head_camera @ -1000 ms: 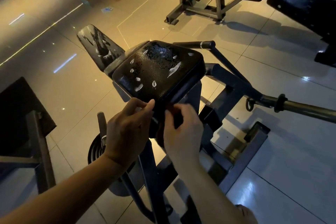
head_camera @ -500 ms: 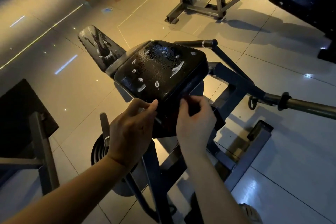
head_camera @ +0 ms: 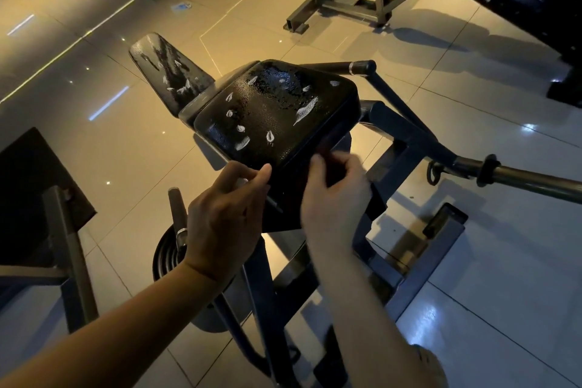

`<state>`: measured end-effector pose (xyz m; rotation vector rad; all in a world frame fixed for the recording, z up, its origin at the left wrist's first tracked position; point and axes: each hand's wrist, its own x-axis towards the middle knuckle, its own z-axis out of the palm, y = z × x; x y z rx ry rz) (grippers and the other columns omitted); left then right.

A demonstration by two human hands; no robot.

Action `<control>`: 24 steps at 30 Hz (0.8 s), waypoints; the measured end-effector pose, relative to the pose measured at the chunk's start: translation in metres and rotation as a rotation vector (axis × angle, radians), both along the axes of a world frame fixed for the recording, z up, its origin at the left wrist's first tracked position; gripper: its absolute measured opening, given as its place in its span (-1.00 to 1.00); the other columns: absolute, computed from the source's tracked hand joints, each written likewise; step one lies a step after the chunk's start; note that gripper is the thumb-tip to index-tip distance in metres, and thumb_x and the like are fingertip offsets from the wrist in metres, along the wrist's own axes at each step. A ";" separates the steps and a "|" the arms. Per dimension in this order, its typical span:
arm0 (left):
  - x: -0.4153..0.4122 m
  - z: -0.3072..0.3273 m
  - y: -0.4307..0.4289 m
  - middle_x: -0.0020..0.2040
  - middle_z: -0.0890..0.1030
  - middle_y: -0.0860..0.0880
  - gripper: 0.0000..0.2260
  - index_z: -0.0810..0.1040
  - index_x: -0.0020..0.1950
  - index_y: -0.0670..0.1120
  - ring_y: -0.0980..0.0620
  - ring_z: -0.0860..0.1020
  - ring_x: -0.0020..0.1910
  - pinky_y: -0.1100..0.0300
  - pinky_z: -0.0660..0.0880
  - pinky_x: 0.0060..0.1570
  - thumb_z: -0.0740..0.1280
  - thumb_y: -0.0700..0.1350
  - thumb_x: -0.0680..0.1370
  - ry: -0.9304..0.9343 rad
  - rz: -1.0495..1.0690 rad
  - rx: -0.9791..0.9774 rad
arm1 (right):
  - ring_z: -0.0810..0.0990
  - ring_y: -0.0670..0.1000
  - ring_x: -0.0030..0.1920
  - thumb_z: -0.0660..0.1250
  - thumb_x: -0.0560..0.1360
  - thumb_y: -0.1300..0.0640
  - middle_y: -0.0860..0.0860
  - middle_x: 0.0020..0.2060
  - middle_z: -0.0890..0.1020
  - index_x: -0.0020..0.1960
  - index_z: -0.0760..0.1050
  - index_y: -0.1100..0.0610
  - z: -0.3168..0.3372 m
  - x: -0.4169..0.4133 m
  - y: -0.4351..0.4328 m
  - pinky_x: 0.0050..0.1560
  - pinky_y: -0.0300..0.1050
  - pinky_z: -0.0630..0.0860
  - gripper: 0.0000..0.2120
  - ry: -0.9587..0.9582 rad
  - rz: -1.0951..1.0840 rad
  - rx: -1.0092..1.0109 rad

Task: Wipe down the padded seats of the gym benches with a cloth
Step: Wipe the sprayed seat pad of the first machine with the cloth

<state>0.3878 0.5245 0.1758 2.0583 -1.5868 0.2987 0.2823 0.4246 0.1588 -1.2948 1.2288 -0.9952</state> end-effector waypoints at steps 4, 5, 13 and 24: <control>0.000 0.000 0.001 0.07 0.63 -0.19 -0.72 0.64 0.28 -0.22 -0.12 0.61 -0.29 -0.03 0.62 -0.36 0.29 -0.15 0.63 0.006 0.000 -0.002 | 0.58 -0.22 -0.05 0.39 0.58 0.07 -0.20 -0.13 0.56 0.01 0.46 -0.13 0.004 0.000 0.029 -0.07 -0.30 0.56 -0.86 -0.054 0.111 -0.048; -0.001 0.001 0.002 0.07 0.63 -0.18 -0.73 0.64 0.28 -0.22 -0.12 0.61 -0.28 -0.02 0.62 -0.35 0.30 -0.18 0.62 0.013 -0.002 -0.005 | 0.56 -0.24 -0.07 0.40 0.58 0.08 -0.22 -0.15 0.54 0.00 0.45 -0.11 0.005 0.002 0.012 -0.10 -0.34 0.53 -0.86 -0.047 0.051 -0.042; 0.000 0.001 0.001 0.06 0.63 -0.18 -0.74 0.64 0.27 -0.22 -0.09 0.61 -0.26 -0.01 0.63 -0.33 0.32 -0.21 0.61 0.035 -0.005 -0.010 | 0.61 -0.15 -0.04 0.38 0.60 0.10 -0.15 -0.08 0.58 0.07 0.46 -0.05 -0.006 0.001 0.039 -0.06 -0.19 0.62 -0.89 -0.072 0.123 -0.014; 0.004 -0.001 0.001 0.09 0.61 -0.16 -0.74 0.62 0.30 -0.18 -0.08 0.62 -0.24 -0.01 0.62 -0.33 0.33 -0.19 0.63 0.072 -0.021 -0.007 | 0.61 -0.20 0.02 0.41 0.58 0.11 -0.12 -0.03 0.61 0.06 0.52 -0.03 -0.021 -0.017 0.023 -0.02 -0.17 0.66 -0.89 -0.145 -0.090 0.207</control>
